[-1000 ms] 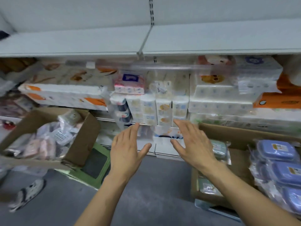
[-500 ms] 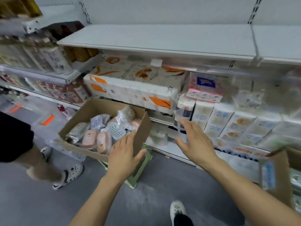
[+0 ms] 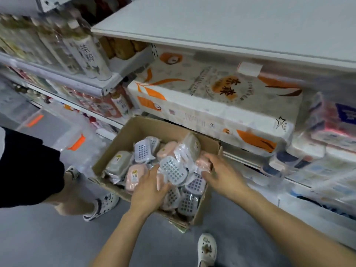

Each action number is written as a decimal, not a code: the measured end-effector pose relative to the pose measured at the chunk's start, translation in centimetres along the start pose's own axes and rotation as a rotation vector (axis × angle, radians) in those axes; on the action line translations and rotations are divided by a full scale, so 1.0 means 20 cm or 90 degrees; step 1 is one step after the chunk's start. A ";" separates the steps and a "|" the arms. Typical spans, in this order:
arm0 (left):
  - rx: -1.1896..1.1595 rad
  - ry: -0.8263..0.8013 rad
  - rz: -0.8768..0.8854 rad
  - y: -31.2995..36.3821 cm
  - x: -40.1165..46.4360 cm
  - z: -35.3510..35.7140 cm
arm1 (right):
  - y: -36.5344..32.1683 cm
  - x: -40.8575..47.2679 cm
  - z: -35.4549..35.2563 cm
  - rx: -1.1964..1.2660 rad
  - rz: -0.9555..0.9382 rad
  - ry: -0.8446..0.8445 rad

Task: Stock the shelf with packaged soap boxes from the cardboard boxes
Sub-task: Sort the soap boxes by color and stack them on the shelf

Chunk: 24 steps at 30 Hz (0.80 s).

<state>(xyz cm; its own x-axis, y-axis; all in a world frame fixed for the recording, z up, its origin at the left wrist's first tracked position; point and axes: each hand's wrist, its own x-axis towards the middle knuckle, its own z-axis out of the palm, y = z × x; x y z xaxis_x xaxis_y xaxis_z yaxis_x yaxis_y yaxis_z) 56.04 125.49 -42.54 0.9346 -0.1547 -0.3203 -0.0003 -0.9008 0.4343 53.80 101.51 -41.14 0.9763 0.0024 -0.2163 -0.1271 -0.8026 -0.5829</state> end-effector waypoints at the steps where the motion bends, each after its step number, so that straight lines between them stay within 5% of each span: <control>1: -0.010 -0.016 -0.015 -0.05 0.07 -0.01 | -0.02 0.06 0.05 -0.008 0.004 -0.026; 11: -0.056 -0.100 -0.114 -0.37 0.63 -0.05 | -0.12 0.41 0.50 -0.027 0.068 -0.205; 24: 0.115 -0.212 -0.121 -0.70 1.39 0.17 | -0.14 0.63 1.08 -0.180 0.261 -0.097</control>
<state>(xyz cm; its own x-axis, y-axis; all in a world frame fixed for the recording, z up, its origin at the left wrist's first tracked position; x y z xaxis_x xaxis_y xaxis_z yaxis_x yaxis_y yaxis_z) 80.72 132.40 -60.42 0.7580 -0.0748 -0.6480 0.0716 -0.9779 0.1965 62.67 116.65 -59.21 0.8170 -0.2752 -0.5067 -0.4206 -0.8856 -0.1972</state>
